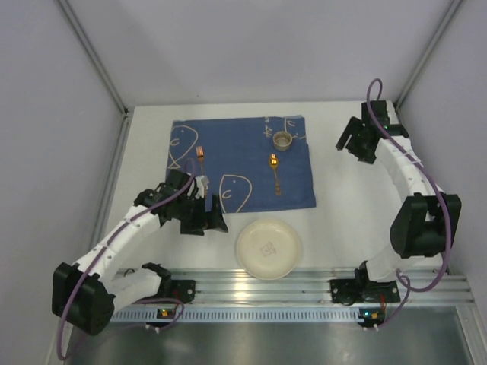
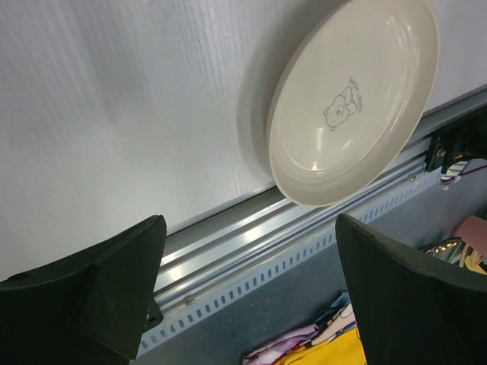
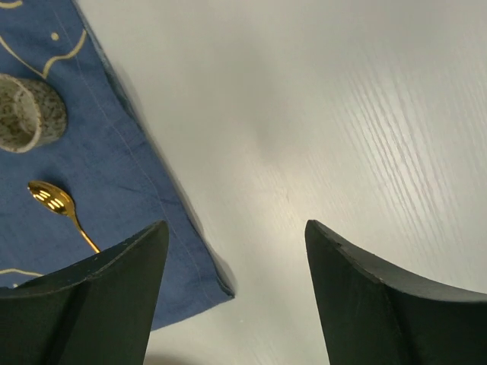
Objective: Set the dinner table for one person
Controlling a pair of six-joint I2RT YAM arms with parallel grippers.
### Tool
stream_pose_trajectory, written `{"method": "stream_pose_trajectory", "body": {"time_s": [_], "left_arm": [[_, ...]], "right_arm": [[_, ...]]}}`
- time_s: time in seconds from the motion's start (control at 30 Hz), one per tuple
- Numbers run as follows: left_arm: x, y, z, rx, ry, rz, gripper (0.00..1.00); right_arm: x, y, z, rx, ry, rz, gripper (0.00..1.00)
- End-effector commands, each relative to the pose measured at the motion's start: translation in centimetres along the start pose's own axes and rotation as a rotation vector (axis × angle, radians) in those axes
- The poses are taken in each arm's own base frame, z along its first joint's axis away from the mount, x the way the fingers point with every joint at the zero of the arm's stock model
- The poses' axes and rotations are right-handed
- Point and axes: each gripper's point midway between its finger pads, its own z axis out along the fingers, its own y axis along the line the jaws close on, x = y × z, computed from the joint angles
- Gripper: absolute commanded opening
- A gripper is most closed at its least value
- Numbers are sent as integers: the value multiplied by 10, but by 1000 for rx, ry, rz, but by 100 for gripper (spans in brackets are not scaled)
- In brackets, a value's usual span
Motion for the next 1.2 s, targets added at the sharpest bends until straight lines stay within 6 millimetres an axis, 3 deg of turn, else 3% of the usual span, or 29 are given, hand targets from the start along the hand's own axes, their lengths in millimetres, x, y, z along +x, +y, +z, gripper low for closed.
{"method": "stream_pose_trajectory", "body": {"time_s": [0.0, 0.1, 0.27, 0.43, 0.5, 0.57, 0.6, 0.67, 0.73, 0.9, 1.03, 1.07, 1.13, 1.17], "left_arm": [[-13, -15, 18, -7, -71, -41, 98], [-5, -11, 42, -53, -5, -82, 92], [11, -20, 91, -40, 52, -34, 88], [27, -30, 123, -38, 103, 17, 81], [34, -36, 134, -16, 130, 33, 70], [38, -36, 140, -28, 139, 32, 49], [40, -36, 142, -35, 142, 35, 24], [40, -37, 140, -37, 139, 29, 0], [40, -36, 135, -53, 131, 31, 0], [14, -49, 101, -71, 35, 80, 0], [-28, -54, 68, -99, -57, 106, 0], [-45, -64, 57, -78, -96, 109, 0], [-73, -54, 42, -83, -137, 93, 0], [-87, -60, 36, -49, -149, 89, 0]], "right_arm": [[17, -17, -6, 16, 33, -8, 73], [33, -24, -14, 8, 48, -7, 72], [54, -40, -21, 16, 67, -18, 69], [59, -53, -30, 20, 61, -27, 67], [58, -66, -30, 40, 62, 0, 65], [60, -70, -32, 40, 65, 3, 64], [60, -71, -35, 38, 58, 6, 63], [63, -73, -36, 36, 62, 10, 63], [64, -72, -38, 26, 62, 9, 61], [73, -71, -40, 8, 77, 19, 57], [77, -71, -45, -6, 71, 21, 56], [81, -73, -45, -2, 78, 21, 56], [85, -70, -47, -28, 81, 22, 56], [91, -72, -46, -26, 94, 20, 56]]}}
